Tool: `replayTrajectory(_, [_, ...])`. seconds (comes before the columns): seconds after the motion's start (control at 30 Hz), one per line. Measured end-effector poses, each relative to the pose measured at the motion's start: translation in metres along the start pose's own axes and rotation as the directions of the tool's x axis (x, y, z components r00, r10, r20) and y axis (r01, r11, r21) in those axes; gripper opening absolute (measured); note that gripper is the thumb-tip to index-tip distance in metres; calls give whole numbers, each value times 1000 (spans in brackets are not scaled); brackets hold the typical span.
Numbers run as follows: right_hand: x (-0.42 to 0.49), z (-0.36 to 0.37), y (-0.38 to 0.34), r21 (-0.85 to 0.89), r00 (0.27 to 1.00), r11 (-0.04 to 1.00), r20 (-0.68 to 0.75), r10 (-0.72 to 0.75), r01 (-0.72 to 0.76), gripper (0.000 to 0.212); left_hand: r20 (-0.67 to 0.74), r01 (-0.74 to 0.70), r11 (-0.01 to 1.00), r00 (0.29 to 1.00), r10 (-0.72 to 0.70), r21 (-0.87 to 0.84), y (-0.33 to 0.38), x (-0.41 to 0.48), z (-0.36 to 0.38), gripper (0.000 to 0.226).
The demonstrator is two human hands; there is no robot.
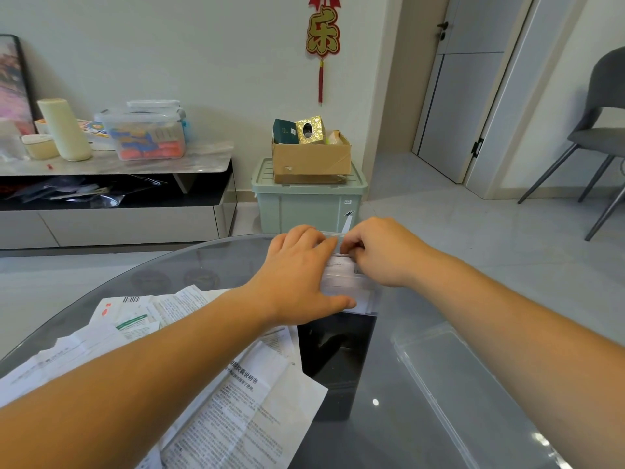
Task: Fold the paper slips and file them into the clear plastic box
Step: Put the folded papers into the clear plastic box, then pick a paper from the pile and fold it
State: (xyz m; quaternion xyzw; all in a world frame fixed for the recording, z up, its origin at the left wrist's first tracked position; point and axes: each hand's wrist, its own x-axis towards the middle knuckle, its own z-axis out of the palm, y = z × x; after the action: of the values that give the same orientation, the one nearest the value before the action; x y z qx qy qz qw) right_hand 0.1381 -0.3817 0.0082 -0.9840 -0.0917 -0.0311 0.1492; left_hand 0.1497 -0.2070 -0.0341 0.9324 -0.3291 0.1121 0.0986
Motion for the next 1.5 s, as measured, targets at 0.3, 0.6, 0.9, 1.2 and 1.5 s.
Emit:
replayTrajectory(0.3, [1,5,0,-61,999,998,-43,-10,7,38,51,-17,994,999,11,111,4,4,-5,98])
replayTrajectory(0.6, [-9,4,6,-57,984,997,-162,-68,60,27,120,6,983,992,-28,182,5,7,-5,78])
replayTrajectory(0.9, [-32,11,17,-225,991,968,95,-89,108,51,157,4,985,987,-31,173,7,8,-10,81])
replayTrajectory(1.2, [-39,14,16,-161,991,980,-40,-126,118,40,159,-9,994,987,-8,105,7,5,-13,92])
replayTrajectory(1.5, [-44,14,16,-50,986,989,-90,-140,136,55,293,-60,976,956,-4,211,9,11,-23,92])
